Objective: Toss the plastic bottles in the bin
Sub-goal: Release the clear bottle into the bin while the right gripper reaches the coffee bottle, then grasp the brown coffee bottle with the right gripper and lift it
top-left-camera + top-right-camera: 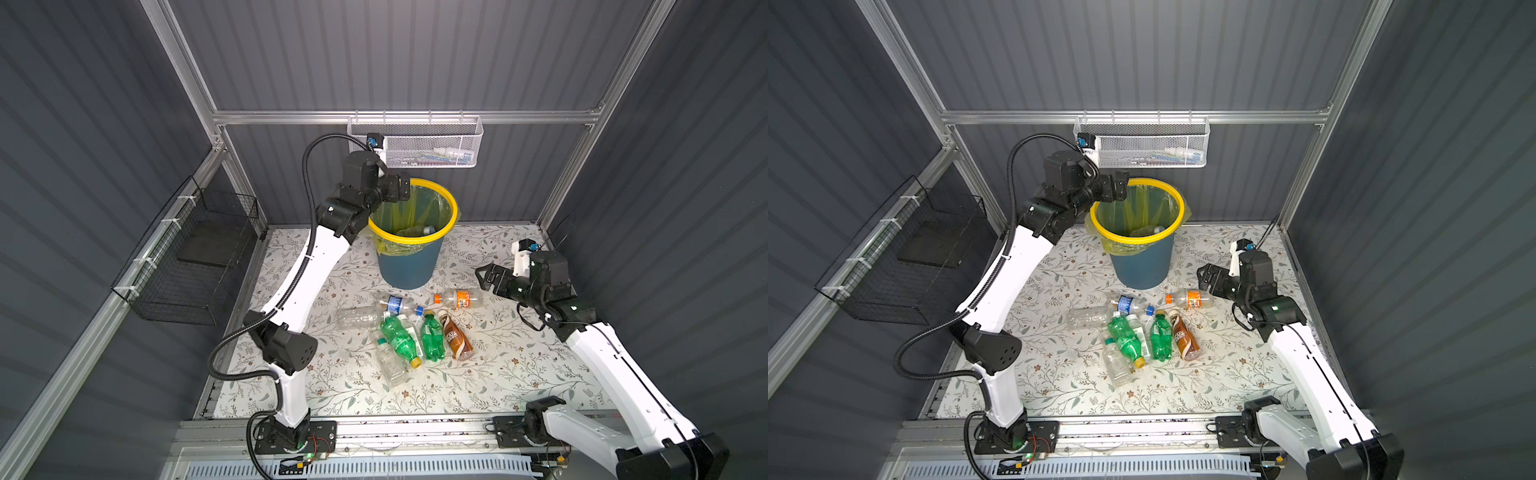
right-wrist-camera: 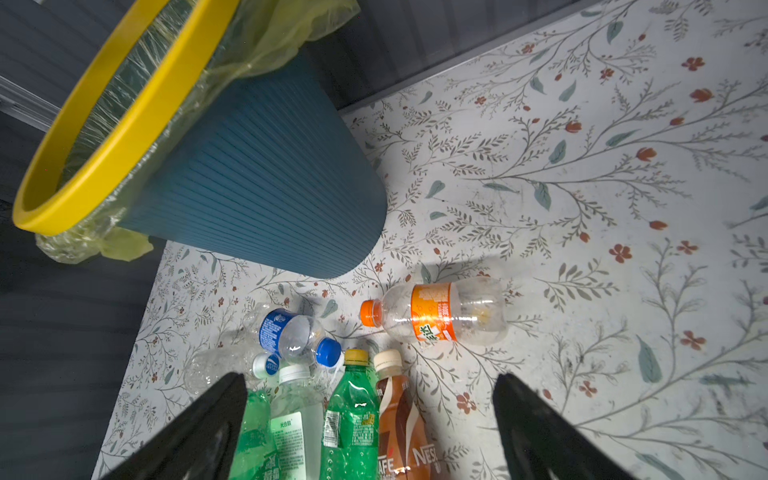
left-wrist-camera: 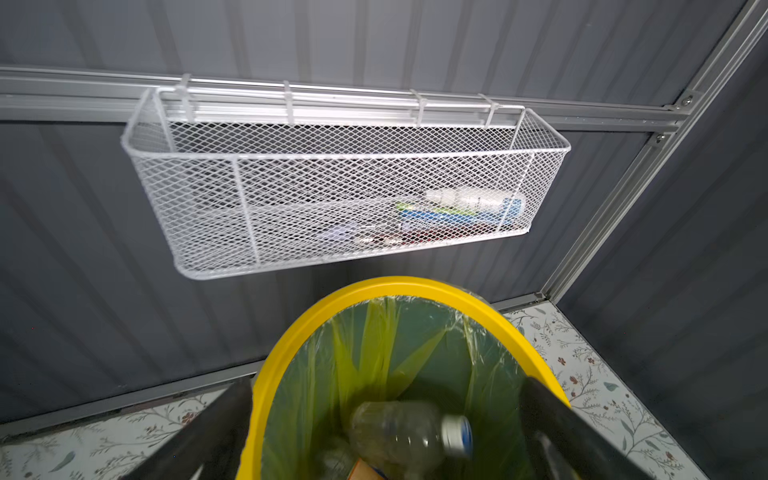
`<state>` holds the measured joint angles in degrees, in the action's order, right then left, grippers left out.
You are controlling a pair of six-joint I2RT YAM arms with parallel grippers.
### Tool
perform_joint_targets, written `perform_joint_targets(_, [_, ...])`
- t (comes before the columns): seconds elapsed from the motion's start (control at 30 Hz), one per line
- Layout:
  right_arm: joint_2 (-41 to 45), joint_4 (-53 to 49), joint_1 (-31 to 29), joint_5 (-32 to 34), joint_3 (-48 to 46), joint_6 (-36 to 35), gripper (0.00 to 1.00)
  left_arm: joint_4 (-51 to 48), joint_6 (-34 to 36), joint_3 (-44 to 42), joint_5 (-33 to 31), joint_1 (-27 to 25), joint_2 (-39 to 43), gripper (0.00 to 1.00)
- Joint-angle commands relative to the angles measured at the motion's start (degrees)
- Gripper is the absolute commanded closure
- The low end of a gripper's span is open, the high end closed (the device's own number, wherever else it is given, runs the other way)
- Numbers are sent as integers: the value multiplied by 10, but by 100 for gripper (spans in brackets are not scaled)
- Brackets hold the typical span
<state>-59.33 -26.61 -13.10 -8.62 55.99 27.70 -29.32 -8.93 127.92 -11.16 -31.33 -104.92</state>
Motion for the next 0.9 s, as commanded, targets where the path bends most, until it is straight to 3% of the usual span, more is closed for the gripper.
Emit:
perform_joint_targets(0.0, [-13, -42, -1, -19, -8, -26, 6, 35, -6, -45, -15, 16, 106, 0])
perform_joint_targets(0.13, [-34, -81, -14, -25, -16, -55, 6, 28, -27, -166, 13, 77, 180, 0])
perform_joint_targets(0.3, [-74, -78, -89, 4, -43, -49, 7, 37, -96, -349, 128, 196, 234, 0])
perform_joint_targets(0.5, [-130, -61, -169, 70, -78, -28, 8, 70, -121, -526, 166, 243, 291, 0])
perform_joint_targets(0.63, [-148, -25, -196, 65, -111, -8, 8, 62, -122, -579, 179, 256, 306, 0])
perform_joint_targets(0.87, [-191, -5, -219, 116, -135, 8, 10, 81, -123, -645, 190, 266, 321, 0])
